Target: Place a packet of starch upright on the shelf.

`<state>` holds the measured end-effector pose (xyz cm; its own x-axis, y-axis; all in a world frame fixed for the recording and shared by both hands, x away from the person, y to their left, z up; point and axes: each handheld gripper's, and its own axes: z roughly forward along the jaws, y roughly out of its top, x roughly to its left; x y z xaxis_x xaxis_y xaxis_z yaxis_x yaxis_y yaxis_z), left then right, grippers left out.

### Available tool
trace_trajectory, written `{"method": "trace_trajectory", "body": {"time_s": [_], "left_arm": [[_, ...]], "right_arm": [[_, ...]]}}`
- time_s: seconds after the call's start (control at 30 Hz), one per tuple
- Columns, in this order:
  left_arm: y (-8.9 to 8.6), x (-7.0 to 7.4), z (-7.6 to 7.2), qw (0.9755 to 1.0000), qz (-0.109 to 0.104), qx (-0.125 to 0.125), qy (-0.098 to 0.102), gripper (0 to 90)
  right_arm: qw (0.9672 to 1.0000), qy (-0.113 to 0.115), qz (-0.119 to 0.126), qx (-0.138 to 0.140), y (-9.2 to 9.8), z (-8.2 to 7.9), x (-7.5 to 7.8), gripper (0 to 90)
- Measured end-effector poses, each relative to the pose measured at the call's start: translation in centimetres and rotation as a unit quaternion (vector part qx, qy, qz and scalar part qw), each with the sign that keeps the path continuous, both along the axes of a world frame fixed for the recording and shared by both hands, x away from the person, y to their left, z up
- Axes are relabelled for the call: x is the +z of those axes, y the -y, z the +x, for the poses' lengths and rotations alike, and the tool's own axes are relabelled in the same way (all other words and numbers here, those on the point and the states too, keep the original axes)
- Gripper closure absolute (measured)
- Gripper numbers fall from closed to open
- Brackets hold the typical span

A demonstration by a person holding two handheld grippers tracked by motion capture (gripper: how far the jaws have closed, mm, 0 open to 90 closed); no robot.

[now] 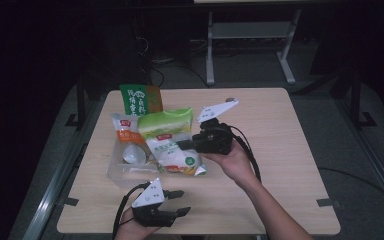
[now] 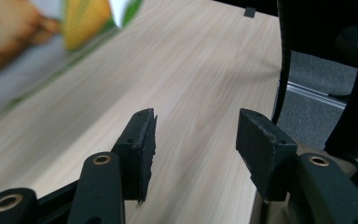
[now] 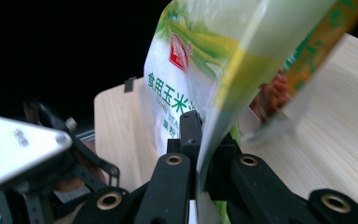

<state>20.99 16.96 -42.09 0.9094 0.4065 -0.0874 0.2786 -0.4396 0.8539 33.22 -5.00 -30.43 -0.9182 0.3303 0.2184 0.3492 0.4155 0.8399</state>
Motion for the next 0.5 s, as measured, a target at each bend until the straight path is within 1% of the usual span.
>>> {"method": "trace_trajectory", "body": {"time_s": [0.07,0.23,0.3,0.43,0.5], "left_arm": [[-0.3,-0.3,-0.1,1.0,-0.001,0.002,-0.004,46.2],[-0.5,-0.6,-0.4,0.9999,0.013,0.0,0.001,45.1],[-0.6,-0.7,-0.4,0.9999,0.014,-0.002,0.003,44.8],[-0.9,-1.2,-0.5,1.0,0.005,0.0,-0.004,44.3],[-1.0,-1.3,-0.6,1.0,0.008,-0.003,0.001,44.2]], "right_arm": [[1.0,0.002,0.002,0.007,-1.2,0.3,0.2,87.6],[0.9998,0.0,0.01,0.019,-3.3,0.9,0.6,87.6],[0.9996,-0.004,0.015,0.024,-4.3,1.2,0.6,87.6],[0.9994,-0.005,0.011,0.034,-6.1,1.6,0.6,87.6],[0.9991,-0.007,0.014,0.04,-7.0,1.9,0.5,87.6]]}}
